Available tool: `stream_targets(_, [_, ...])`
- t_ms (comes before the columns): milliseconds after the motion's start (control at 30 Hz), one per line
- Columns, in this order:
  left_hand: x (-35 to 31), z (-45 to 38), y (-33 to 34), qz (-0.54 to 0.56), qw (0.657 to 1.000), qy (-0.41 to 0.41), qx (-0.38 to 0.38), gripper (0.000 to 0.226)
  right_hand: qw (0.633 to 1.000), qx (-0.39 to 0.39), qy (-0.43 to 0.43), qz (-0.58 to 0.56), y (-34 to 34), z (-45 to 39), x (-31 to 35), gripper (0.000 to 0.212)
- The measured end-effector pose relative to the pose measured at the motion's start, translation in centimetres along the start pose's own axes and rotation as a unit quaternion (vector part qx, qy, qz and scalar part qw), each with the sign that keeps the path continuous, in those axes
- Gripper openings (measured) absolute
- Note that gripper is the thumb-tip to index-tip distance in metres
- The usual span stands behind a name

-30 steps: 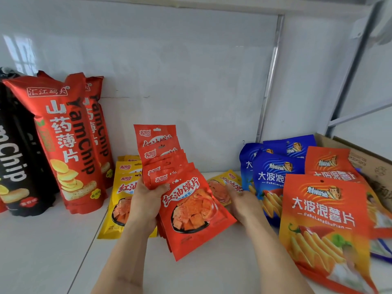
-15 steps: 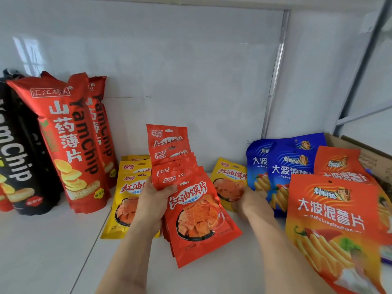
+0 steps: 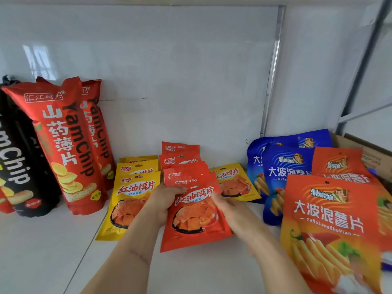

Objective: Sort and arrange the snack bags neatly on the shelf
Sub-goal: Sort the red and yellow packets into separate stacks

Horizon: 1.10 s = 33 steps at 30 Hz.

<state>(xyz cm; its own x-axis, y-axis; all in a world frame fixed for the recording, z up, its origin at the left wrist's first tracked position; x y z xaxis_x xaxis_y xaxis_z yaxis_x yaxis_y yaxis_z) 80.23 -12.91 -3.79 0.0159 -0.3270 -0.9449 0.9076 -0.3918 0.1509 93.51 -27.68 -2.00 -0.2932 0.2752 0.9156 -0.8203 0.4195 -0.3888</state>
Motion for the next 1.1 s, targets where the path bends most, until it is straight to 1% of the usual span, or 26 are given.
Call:
stream_targets(100, [0.1, 0.1, -0.6, -0.025, 0.999, -0.033, -0.011, 0.024, 1.000, 0.012, -0.005, 0.012, 1.0, -0.7, -0.8, 0.036])
stream_targets(233, [-0.5, -0.2, -1.4, -0.091, 0.995, -0.038, -0.030, 0.028, 0.998, -0.001, -0.008, 0.068, 1.4, -1.1, -0.8, 0.033])
stream_targets(300, [-1.2, -0.6, -1.8, -0.130, 0.990, -0.016, -0.047, 0.038, 0.996, -0.009, -0.013, 0.084, 1.6, -1.3, -0.6, 0.034])
stream_targets(400, [-1.8, -0.9, -1.9, -0.170, 0.983, 0.013, -0.072, 0.067, 0.992, -0.041, -0.012, 0.117, 1.7, -1.5, -0.7, 0.040])
stream_targets(467, [-1.9, -0.9, -2.0, -0.187, 0.979, 0.026, -0.081, 0.076, 0.986, -0.077, -0.008, 0.149, 1.6, -1.5, -1.1, 0.048])
stream_targets(533, [-2.2, -0.5, -1.9, -0.222, 0.970, 0.038, -0.089, 0.079, 0.983, -0.087, -0.001, 0.164, 1.7, -1.6, -1.3, 0.050])
stream_targets(633, [-2.5, -0.3, -1.7, -0.291, 0.950, 0.053, -0.103, 0.078, 0.986, -0.082, -0.003, 0.146, 1.8, -1.7, -1.4, 0.049])
stream_targets(767, [-2.7, -0.4, -1.3, -0.357, 0.925, 0.082, -0.096, 0.077, 0.987, -0.077, -0.007, 0.138, 1.8, -1.6, -1.4, 0.044])
stream_targets(867, [-3.1, -0.4, -1.0, -0.425, 0.894, 0.099, -0.099, 0.073, 0.988, -0.074, -0.008, 0.137, 2.0, -1.7, -1.3, 0.046])
stream_targets(1000, [-3.7, -0.1, -0.2, -0.505, 0.849, 0.124, -0.096, 0.078, 0.987, -0.074, -0.006, 0.143, 2.4, -1.7, -1.2, 0.045])
stream_targets(1100, [-4.0, 0.5, 0.1, -0.546, 0.815, 0.161, -0.108, 0.078, 0.985, -0.074, -0.008, 0.153, 2.7, -2.0, -1.1, 0.045])
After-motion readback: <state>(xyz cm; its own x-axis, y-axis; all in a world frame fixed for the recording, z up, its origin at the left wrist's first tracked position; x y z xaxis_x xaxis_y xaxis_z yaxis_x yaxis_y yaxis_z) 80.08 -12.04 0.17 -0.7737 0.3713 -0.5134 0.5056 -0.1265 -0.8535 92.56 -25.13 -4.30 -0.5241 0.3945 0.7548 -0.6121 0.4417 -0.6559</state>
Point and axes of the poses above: each hand's wrist, its own z-axis away from the middle knuckle, its own y-axis out of the palm, x = y × z, the point moved 10 cm from there along -z, towards the middle knuckle
